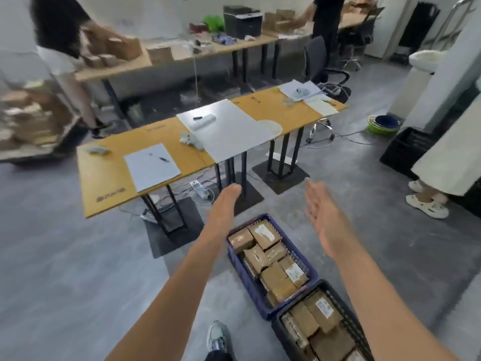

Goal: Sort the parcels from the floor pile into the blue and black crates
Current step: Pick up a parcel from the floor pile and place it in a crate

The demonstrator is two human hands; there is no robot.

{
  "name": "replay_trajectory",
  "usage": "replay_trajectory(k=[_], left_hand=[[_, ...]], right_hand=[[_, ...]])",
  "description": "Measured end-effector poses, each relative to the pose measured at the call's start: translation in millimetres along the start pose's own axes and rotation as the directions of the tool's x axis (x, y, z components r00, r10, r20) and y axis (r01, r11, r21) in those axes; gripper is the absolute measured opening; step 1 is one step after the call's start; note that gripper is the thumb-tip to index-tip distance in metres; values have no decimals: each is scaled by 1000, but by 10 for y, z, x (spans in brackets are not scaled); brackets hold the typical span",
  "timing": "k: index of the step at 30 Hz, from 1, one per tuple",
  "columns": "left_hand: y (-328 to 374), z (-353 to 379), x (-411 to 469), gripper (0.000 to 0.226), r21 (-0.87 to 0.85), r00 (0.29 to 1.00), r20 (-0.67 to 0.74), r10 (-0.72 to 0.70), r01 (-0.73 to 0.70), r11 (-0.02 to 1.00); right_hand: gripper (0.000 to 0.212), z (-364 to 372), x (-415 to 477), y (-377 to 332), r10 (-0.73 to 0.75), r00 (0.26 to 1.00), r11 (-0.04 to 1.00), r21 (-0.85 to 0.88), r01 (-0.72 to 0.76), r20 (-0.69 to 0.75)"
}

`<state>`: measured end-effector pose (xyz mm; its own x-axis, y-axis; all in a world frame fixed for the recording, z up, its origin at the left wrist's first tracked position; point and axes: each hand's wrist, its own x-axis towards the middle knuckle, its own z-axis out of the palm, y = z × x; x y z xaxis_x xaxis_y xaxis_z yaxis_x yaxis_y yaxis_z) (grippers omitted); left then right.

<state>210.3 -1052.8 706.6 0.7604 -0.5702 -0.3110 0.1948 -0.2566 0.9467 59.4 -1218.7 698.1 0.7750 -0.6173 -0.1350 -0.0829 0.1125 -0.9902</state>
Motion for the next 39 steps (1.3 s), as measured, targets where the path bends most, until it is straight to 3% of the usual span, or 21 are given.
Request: replay_trajectory(k=[3, 6, 8, 13, 18, 20, 21, 23, 24, 26, 27, 30, 34, 36, 39], left_hand=[[-99, -461, -319, 73, -134, 989, -135, -63, 45, 990], [-195, -963, -658, 25, -220, 959, -253, -128, 72, 973], [-299, -1299, -899, 13, -290, 924, -343, -167, 65, 955], [-685, -2217, -1504, 37, -293, 864, -486, -128, -23, 956], [-1134, -3126, -2132, 58, -342, 767, -618, -172, -64, 938], [-1315, -3460, -2357, 56, -366, 722, -664, -191, -92, 926], [-1406, -3616, -2463, 56, -374, 697, -688, -205, -98, 922], [-1574, -3868, -2682, 54, -386, 643, -731, -231, -109, 916], [-1653, -3970, -2796, 55, -395, 614, -750, -246, -117, 911], [-1813, -4124, -3035, 55, -429, 560, -776, -290, -132, 893], [-1891, -4183, -3152, 54, -444, 532, -789, -308, -146, 884], [-2105, -4327, -3464, 51, -484, 441, -817, -373, -170, 858], [-2370, -4476, -3764, 52, -536, 336, -825, -455, -207, 819], [-2458, -4553, -3854, 53, -558, 292, -820, -492, -223, 799], [-2545, -4693, -3910, 35, -588, 244, -807, -538, -236, 774]], right_hand=[[75, 474, -33, -1, -9, 990, 1000, -18, 11, 144], [70, 1035, -78, 14, 22, 962, 999, -37, -13, 271], [75, 1453, -136, 17, 26, 938, 999, -26, -18, 346], [77, 2637, -421, 3, 40, 858, 999, 5, -50, 512], [82, 3777, -803, 109, 98, 711, 995, -66, -73, 697], [92, 4226, -986, 158, 104, 647, 994, -99, -44, 755], [86, 4448, -1057, 206, 102, 628, 993, -112, -24, 772], [49, 4845, -1215, 299, 97, 603, 990, -139, 23, 792], [46, 5033, -1285, 354, 102, 591, 986, -158, 44, 800], [72, 5367, -1467, 458, 129, 526, 981, -184, 55, 841], [73, 5520, -1572, 503, 154, 479, 979, -199, 44, 864], [51, 5914, -1832, 647, 219, 385, 971, -240, 7, 897], [75, 6370, -2107, 817, 281, 250, 954, -299, 36, 927], [73, 6586, -2180, 902, 310, 185, 946, -322, 38, 933], [70, 6903, -2218, 1008, 348, 112, 934, -355, 50, 931]])
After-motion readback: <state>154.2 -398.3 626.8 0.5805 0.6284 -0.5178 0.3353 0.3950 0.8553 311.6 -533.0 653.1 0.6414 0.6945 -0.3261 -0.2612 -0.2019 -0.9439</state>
